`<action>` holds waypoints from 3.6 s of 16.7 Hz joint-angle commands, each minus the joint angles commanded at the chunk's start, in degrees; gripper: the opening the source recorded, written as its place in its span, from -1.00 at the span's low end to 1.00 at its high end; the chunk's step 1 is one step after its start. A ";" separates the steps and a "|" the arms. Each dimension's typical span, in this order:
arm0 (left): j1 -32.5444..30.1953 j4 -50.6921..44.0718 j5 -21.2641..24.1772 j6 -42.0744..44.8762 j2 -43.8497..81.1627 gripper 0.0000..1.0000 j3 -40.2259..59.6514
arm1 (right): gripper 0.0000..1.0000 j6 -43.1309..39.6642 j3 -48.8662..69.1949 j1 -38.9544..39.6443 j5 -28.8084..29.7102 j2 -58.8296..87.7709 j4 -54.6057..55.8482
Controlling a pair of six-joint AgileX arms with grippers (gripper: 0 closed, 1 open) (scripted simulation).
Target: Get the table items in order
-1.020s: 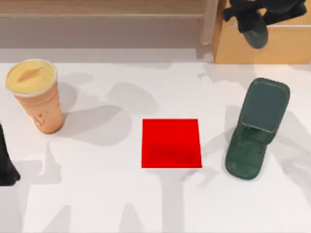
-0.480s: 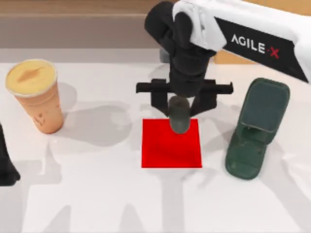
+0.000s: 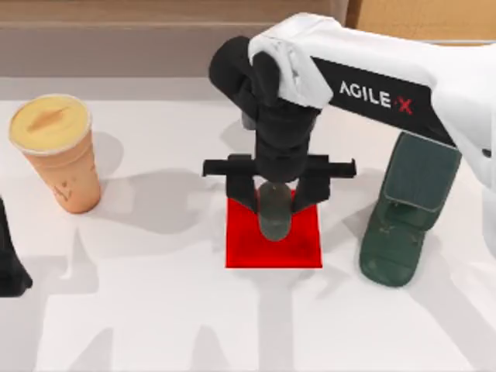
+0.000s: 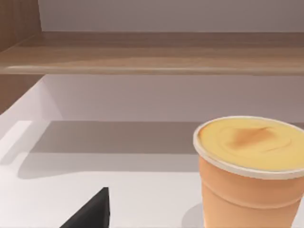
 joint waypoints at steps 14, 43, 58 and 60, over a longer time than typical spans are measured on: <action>0.00 0.00 0.00 0.00 0.00 1.00 0.00 | -0.25 0.00 -1.49 0.26 0.08 0.59 1.88; 0.00 0.00 0.00 0.00 0.00 1.00 0.00 | 1.00 -38.98 -5.30 -30.31 -5.98 -4.86 5.63; 0.00 0.00 0.00 0.00 0.00 1.00 0.00 | 1.00 -92.30 -17.84 -61.61 -1.41 -15.02 2.39; 0.00 0.00 0.00 0.00 0.00 1.00 0.00 | 1.00 -92.23 -17.65 -61.38 -1.48 -14.78 2.47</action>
